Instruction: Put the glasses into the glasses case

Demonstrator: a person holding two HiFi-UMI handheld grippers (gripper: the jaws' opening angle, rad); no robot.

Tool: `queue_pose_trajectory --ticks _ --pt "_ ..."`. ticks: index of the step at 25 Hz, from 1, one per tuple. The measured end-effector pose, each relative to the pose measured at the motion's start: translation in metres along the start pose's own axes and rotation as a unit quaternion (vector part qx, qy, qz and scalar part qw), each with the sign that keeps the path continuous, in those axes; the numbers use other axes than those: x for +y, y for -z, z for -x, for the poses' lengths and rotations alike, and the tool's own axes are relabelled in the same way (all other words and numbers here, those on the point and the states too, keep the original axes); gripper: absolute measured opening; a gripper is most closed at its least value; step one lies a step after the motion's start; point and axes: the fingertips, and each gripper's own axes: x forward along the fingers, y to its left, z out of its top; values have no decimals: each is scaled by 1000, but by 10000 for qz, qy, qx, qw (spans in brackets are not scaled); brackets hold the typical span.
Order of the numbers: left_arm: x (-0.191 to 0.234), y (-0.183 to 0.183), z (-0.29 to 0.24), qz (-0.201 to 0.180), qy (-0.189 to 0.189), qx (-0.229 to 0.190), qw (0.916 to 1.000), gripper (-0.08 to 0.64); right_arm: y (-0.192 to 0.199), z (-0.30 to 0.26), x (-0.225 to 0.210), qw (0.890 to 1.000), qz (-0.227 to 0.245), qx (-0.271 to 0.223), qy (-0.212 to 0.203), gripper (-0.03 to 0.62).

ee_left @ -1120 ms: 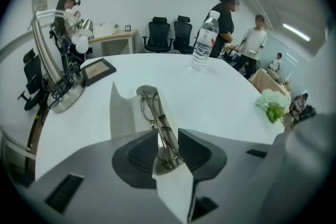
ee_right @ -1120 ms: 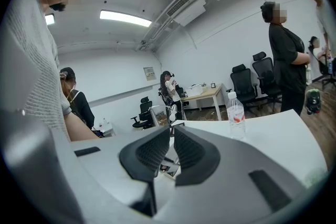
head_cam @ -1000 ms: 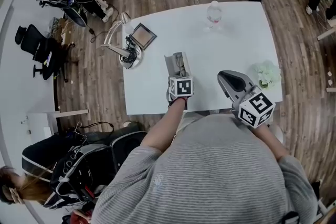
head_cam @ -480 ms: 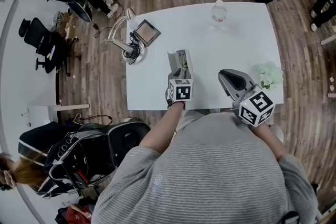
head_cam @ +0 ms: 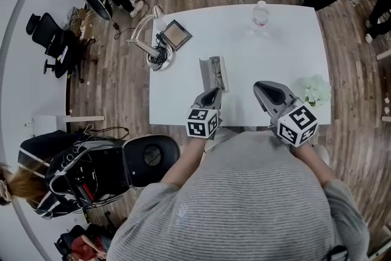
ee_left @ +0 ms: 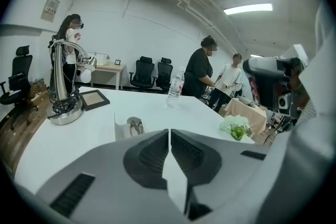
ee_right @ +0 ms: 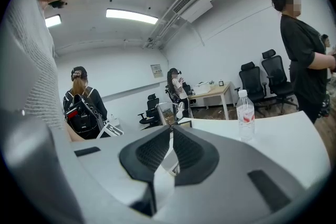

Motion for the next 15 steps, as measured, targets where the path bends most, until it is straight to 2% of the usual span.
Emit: queue_pose_trajectory --ticks 3,7,12,15 --pt "-3 -8 8 236 157 -189 9994 14 -1 -5 3 10000 71 30 -31 15" --pt "-18 -26 27 533 645 -666 9943 12 -1 -7 4 9998 192 95 -22 17" --pt "-61 -45 65 145 1443 -1143 9828 12 0 -10 2 9996 239 131 -37 15" --pt "-82 -54 83 210 1771 -1429 9735 12 -1 -10 3 9996 249 142 -52 15"
